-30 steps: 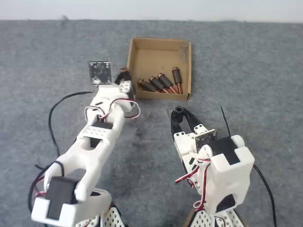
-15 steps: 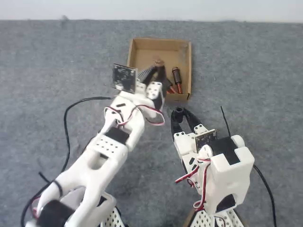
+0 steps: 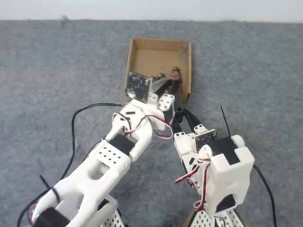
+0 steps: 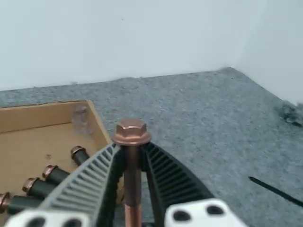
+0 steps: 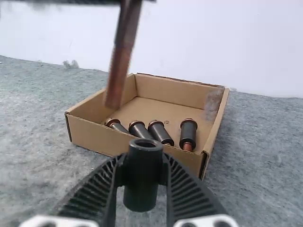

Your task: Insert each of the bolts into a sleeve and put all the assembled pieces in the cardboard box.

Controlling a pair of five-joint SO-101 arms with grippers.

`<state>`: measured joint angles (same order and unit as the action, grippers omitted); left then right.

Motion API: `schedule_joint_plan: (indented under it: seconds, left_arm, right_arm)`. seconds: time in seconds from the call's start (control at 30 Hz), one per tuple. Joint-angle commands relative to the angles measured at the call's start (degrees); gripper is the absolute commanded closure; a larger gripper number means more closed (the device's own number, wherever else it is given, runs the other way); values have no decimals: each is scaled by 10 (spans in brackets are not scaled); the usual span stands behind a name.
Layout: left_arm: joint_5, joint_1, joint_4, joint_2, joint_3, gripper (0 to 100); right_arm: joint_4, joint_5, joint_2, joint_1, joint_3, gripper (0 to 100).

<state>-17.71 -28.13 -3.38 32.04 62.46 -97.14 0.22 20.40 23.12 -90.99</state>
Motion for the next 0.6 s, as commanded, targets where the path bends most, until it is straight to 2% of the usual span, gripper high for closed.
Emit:
schedule_joint_plan:
  seconds: [0.0, 0.13, 0.37, 0.57]
  left_arm:
    - [0, -18, -3, 34, -10, 988]
    - [0, -29, -19, 34, 9, 988]
    - [0, -33, -182, 33, 87, 988]
    - [0, -26, -189, 30, 87, 988]
  right_arm:
    - [-15, 10, 1, 6, -10, 992]
    - [-15, 10, 1, 6, -10, 992]
    - [-15, 10, 0, 5, -11, 992]
    - [-15, 10, 0, 14, -11, 992]
